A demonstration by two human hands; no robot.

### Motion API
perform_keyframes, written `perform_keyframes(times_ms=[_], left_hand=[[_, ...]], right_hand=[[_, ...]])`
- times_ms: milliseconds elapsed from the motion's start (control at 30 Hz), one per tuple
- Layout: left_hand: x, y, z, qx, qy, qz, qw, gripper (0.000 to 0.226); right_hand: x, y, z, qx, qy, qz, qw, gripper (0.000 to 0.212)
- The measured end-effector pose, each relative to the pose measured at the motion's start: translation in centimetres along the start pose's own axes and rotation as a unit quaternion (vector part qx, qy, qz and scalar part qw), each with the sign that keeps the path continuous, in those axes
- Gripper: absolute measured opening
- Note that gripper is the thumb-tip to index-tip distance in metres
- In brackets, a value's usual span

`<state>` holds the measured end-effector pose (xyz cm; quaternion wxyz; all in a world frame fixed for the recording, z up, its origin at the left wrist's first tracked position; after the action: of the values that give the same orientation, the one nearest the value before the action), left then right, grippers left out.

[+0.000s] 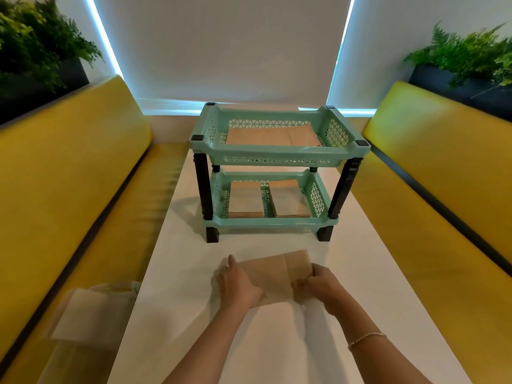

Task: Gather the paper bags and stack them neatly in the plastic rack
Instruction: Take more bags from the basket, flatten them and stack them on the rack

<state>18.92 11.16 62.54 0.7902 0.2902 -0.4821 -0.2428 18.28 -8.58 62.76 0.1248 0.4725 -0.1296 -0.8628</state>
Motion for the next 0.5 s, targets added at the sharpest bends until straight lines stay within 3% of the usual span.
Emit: perform_keyframes(times_ms=[100,200,300,433,500], left_hand=[[-0.2,0.0,0.0,0.006,-0.027,0.224,0.974,0.113],[0.6,0.4,0.5,0.013,-0.088,0.328,0.94,0.093],[1.2,0.6,1.0,0.019,-0.118,0.349,0.93,0.085],[0.1,-0.5,0.9,0.009,-0.11,0.317,0.942,0.084],[-0.2,-1.1,0.8,0.001,-0.113,0.299,0.948,0.072]], right_hand=[[-0.8,0.5,0.6,-0.033,0.069,-0.079,0.994,0.036],[-1.5,1.5,0.9,-0.004,0.116,-0.142,0.983,0.03],[-1.2,1.7,1.0,0.037,0.129,-0.172,0.976,0.034],[0.1,1.7,1.3,0.096,0.12,-0.153,0.976,0.043],[0.1,1.6,1.4,0.093,0.127,-0.166,0.973,0.038]])
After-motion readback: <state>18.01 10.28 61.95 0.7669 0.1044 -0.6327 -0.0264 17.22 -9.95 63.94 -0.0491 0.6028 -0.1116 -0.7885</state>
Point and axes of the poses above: each hand's wrist, its own z-axis away from the middle knuckle, its own y-axis out of the back of the hand, x = y × z, the point moved 9 cm from there along -z, towards the middle knuckle, and after that the axes turned 1 degree about -y, right-handed, at the moved point
